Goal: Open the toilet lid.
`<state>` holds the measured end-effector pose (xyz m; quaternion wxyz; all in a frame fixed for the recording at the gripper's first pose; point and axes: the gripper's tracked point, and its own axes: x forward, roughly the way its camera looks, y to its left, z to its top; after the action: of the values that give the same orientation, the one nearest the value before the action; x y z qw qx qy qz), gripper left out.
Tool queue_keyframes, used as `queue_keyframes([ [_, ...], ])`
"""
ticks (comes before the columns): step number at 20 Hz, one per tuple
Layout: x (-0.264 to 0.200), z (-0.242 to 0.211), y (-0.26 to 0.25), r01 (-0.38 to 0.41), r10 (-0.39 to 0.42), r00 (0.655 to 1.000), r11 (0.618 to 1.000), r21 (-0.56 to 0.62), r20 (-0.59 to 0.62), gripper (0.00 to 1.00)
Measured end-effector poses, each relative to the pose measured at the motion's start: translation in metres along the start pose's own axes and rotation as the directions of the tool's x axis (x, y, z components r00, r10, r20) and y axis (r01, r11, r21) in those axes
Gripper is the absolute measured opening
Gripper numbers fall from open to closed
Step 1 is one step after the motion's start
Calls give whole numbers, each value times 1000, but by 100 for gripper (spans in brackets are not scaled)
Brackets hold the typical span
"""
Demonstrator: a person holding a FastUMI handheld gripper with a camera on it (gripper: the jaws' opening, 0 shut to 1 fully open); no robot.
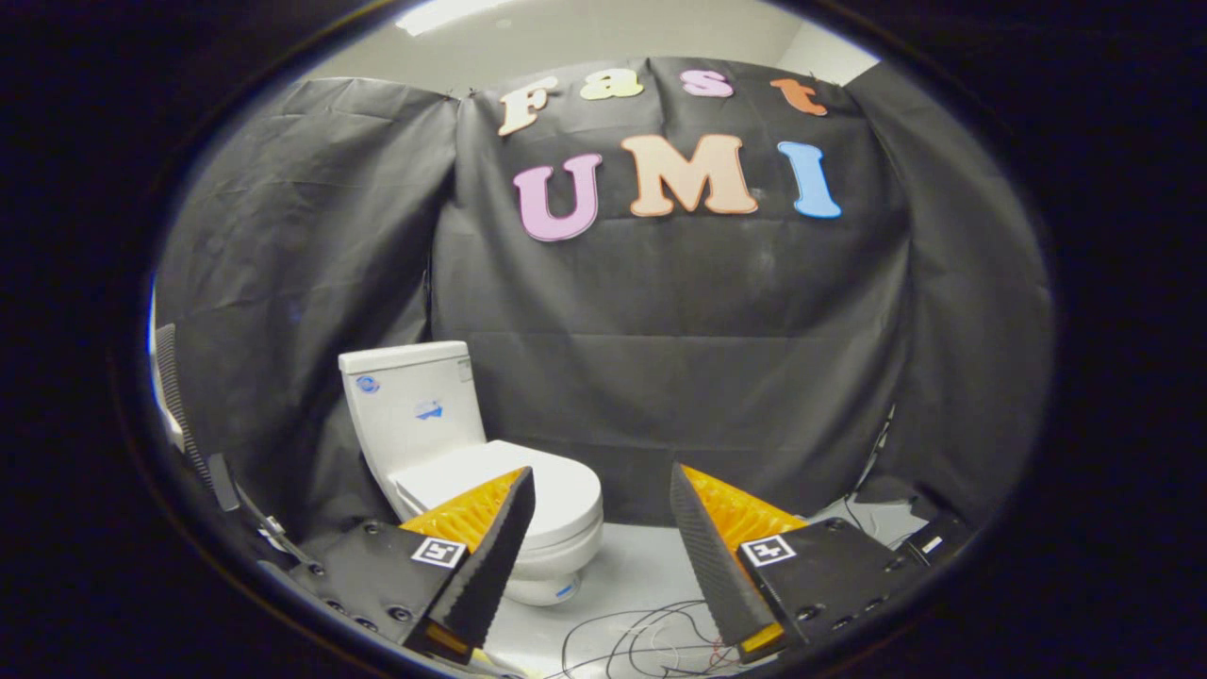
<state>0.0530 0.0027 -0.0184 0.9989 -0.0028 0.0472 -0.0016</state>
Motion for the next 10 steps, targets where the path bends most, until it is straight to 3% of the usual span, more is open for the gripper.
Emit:
queue_keyframes([
  [5,34,29,8,12,-10,993,1000,-19,121,89],
  [10,41,76,0,245,-223,942,968,-58,251,87],
])
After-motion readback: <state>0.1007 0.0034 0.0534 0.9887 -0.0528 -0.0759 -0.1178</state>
